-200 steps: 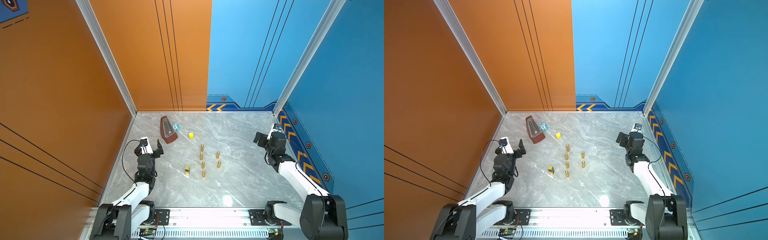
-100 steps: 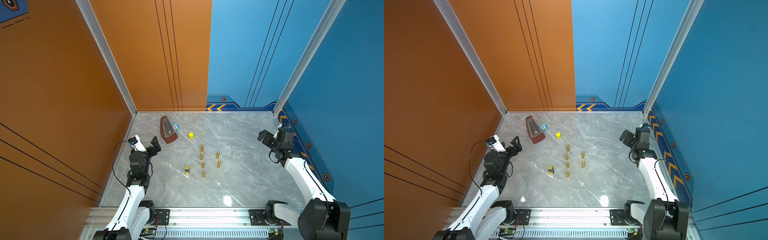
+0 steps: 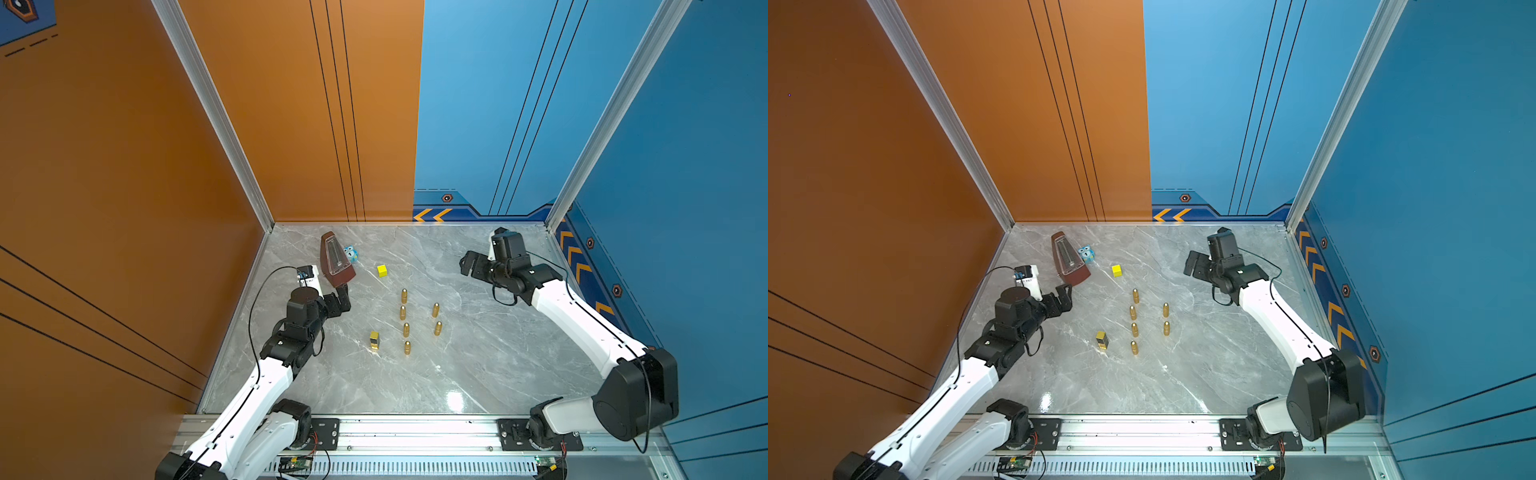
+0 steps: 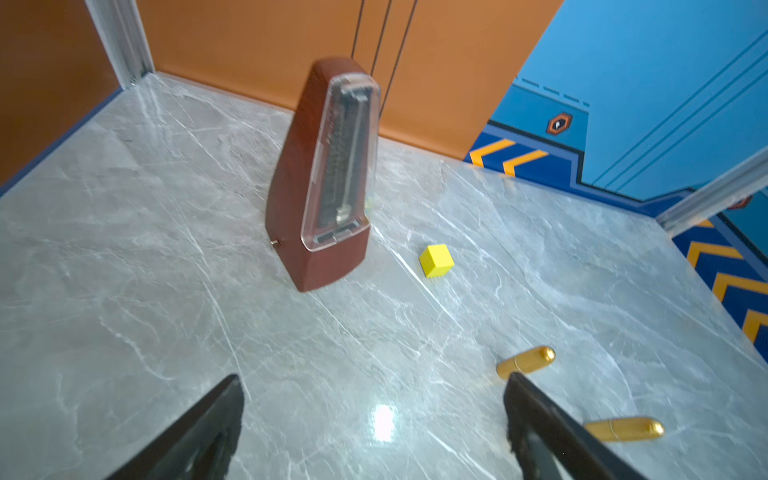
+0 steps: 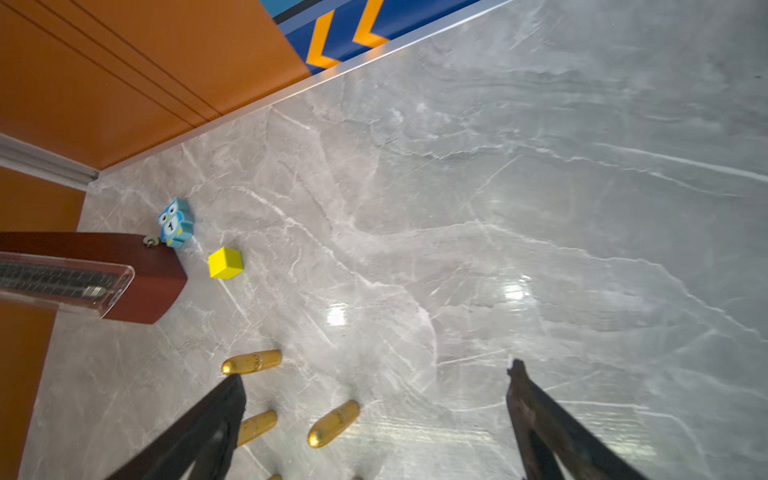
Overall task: Open the lipstick cap
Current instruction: Pick up the lipstick at the center of the board.
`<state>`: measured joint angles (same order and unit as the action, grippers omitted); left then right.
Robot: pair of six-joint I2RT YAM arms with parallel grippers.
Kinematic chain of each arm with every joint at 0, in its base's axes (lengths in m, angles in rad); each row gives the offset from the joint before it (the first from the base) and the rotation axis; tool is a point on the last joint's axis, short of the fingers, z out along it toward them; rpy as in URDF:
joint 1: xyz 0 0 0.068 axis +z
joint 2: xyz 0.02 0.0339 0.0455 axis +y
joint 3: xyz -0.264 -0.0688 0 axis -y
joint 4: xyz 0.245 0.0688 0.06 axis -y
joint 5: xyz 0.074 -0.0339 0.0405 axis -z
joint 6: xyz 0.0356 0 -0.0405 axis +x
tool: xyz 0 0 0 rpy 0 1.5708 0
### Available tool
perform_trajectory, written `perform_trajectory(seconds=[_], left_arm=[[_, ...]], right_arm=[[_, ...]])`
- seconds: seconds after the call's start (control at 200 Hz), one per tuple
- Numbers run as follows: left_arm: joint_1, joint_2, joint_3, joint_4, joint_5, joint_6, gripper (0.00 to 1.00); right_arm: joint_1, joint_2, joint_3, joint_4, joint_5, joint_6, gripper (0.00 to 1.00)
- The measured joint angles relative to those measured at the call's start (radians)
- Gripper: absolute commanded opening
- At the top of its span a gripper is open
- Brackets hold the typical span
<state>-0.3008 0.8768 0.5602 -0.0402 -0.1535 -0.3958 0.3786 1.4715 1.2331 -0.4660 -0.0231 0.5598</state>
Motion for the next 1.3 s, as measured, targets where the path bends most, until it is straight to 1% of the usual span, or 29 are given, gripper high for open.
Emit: perform_trajectory(seconds=[0.105, 0.31, 0.445, 0.596, 0.691, 0.886, 1.041, 1.121, 1.221, 1.296], left_arm=[[-0.071, 0.024, 0.003, -0.048, -0.011, 0.030, 0.98], [-0.144, 0.074, 0.011, -0.109, -0.013, 0.068, 0.98], [-0.178, 0.098, 0.018, -0.142, -0.012, 0.091, 0.98], [-0.198, 0.130, 0.021, -0.154, -0.007, 0.105, 0.98], [-0.212, 0.149, 0.024, -0.160, -0.007, 0.113, 0.98], [-0.224, 0.194, 0.040, -0.168, -0.003, 0.121, 0.98], [-0.242, 0.232, 0.061, -0.167, -0.003, 0.130, 0.98], [-0.250, 0.246, 0.067, -0.169, -0.003, 0.135, 0.98], [-0.255, 0.256, 0.072, -0.170, -0.003, 0.139, 0.98], [-0.257, 0.262, 0.077, -0.170, -0.003, 0.139, 0.98]], right_arm=[[0.096, 0.122, 0.120, -0.051, 0.006, 0.019, 0.92], [0.256, 0.330, 0.319, -0.138, 0.043, 0.062, 0.81], [0.333, 0.446, 0.419, -0.182, 0.062, 0.083, 0.75], [0.389, 0.542, 0.496, -0.230, 0.085, 0.097, 0.69], [0.404, 0.576, 0.512, -0.251, 0.105, 0.104, 0.64], [0.398, 0.652, 0.571, -0.280, 0.133, 0.111, 0.60], [0.384, 0.691, 0.592, -0.295, 0.136, 0.112, 0.55], [0.377, 0.710, 0.605, -0.298, 0.137, 0.112, 0.51], [0.371, 0.731, 0.618, -0.303, 0.136, 0.112, 0.49], [0.369, 0.745, 0.630, -0.305, 0.136, 0.112, 0.45]])
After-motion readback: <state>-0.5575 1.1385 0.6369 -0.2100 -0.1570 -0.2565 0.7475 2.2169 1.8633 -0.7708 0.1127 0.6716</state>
